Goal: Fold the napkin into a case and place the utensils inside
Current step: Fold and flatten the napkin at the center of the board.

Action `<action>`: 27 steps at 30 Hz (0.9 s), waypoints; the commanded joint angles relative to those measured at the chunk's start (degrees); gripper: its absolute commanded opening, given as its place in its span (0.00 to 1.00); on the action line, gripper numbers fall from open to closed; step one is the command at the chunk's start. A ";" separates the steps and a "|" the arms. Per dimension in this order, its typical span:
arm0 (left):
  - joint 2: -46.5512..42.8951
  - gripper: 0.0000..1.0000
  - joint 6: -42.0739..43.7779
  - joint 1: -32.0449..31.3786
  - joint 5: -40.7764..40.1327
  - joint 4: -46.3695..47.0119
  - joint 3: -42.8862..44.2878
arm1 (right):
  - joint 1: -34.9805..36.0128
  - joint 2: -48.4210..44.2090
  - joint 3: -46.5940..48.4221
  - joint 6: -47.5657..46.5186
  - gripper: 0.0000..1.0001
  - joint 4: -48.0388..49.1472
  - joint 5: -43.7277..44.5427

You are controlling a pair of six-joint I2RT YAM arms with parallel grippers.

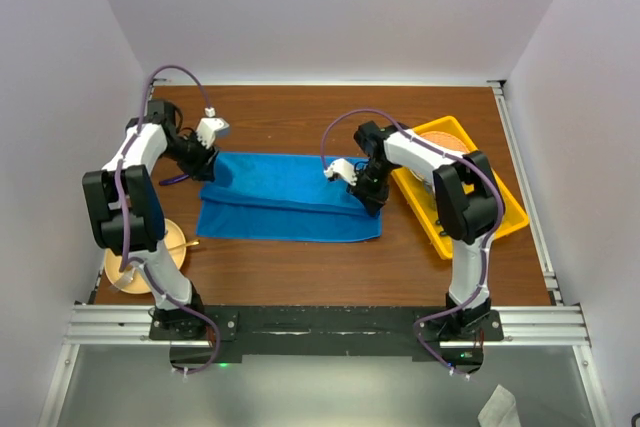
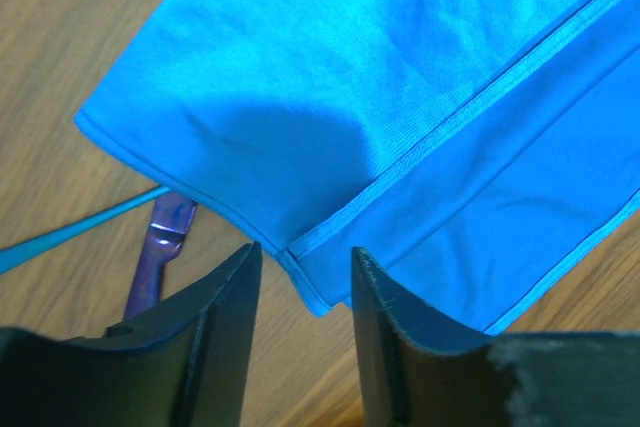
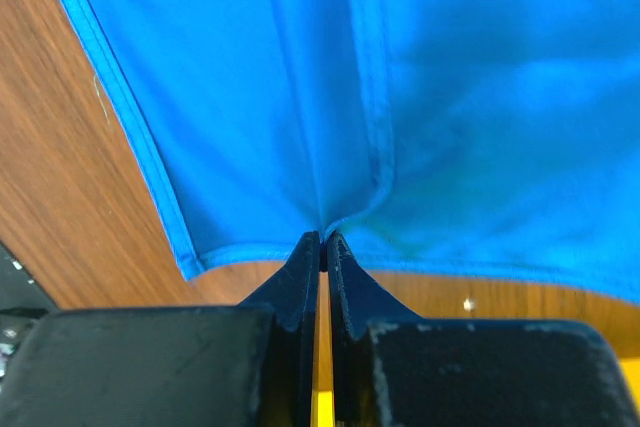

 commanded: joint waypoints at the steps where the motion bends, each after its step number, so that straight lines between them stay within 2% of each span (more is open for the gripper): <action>1: 2.25 0.49 -1.16 -0.79 0.85 0.19 1.26 | 1.01 -2.67 -0.68 -2.65 0.00 2.86 2.06; 6: 4.88 0.50 -1.77 -1.49 -0.29 -0.59 1.79 | 0.92 -3.29 -1.65 -3.80 0.00 2.51 3.03; 9: 6.21 0.47 -0.81 -1.49 -0.64 -2.78 1.96 | 1.01 -3.46 -1.65 -3.80 0.00 2.34 3.21; 16: 2.61 0.27 4.29 -1.41 -0.29 -6.05 -0.23 | 0.92 -3.90 -0.86 -3.71 0.00 1.19 3.12; 24: -2.31 0.16 11.32 -1.49 -0.20 -8.77 -5.15 | 1.01 -4.69 -1.03 -3.97 0.00 0.49 3.03; 27: -3.54 0.16 13.69 -1.41 -0.91 -9.39 -7.08 | 1.01 -4.87 -1.21 -4.15 0.05 0.58 3.03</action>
